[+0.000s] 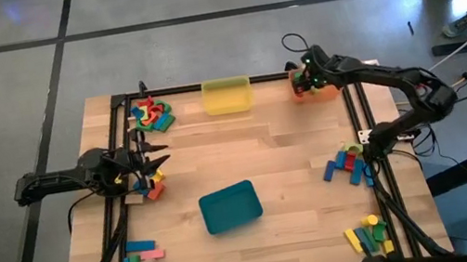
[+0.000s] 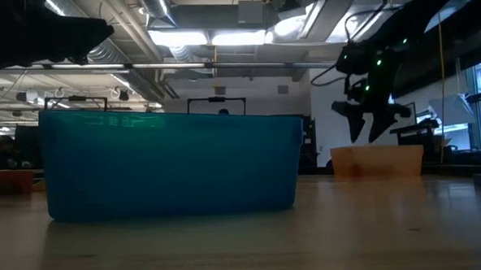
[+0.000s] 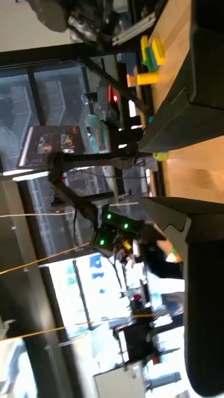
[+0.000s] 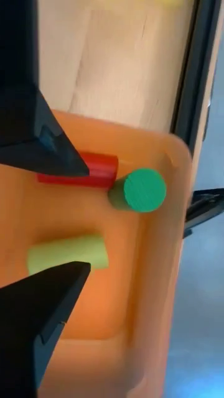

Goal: Sort blocks by size
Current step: Put the blue cylindrical block into the orange bin

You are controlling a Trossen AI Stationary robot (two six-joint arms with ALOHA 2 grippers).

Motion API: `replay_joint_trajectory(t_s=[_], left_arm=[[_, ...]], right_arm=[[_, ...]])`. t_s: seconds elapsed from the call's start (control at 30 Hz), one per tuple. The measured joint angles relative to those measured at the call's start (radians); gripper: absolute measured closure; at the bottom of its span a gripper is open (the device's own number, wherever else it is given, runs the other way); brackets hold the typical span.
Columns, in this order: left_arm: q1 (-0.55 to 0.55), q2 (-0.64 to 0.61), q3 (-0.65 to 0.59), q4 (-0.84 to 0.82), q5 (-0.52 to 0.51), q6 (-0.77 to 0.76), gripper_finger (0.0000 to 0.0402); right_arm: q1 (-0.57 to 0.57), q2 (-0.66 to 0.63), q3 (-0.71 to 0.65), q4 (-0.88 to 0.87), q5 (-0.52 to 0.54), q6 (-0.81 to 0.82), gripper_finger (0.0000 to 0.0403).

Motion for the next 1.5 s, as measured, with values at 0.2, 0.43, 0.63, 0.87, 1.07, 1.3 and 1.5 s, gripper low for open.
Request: replay_joint_trajectory(t_s=[0.2, 0.43, 0.63, 0.87, 1.07, 1.3, 1.5], left_arm=[[0.000, 0.000, 0.000, -0.012, 0.000, -0.008, 0.0290], [0.000, 0.000, 0.000, -0.012, 0.000, -0.003, 0.0290], [0.000, 0.000, 0.000, -0.012, 0.000, -0.003, 0.0290], [0.000, 0.000, 0.000, -0.013, 0.000, -0.003, 0.0290], [0.000, 0.000, 0.000, -0.013, 0.000, -0.004, 0.0290], [0.000, 0.000, 0.000, -0.015, 0.000, -0.007, 0.0290], [0.000, 0.000, 0.000, -0.015, 0.000, -0.022, 0.0290]], right_arm=[[0.057, -0.190, 0.000, -0.161, -0.042, -0.023, 0.0159], [0.270, -0.339, 0.000, -0.400, -0.040, 0.122, 0.0166], [0.482, -0.343, 0.000, -0.578, -0.042, 0.339, 0.0171], [0.714, -0.286, 0.000, -0.659, -0.094, 0.639, 0.0172], [0.845, -0.198, 0.000, -0.684, -0.139, 0.857, 0.0172], [0.910, -0.108, 0.000, -0.737, -0.200, 1.014, 0.0172], [0.939, -0.037, 0.000, -0.786, -0.221, 1.094, 0.0172]])
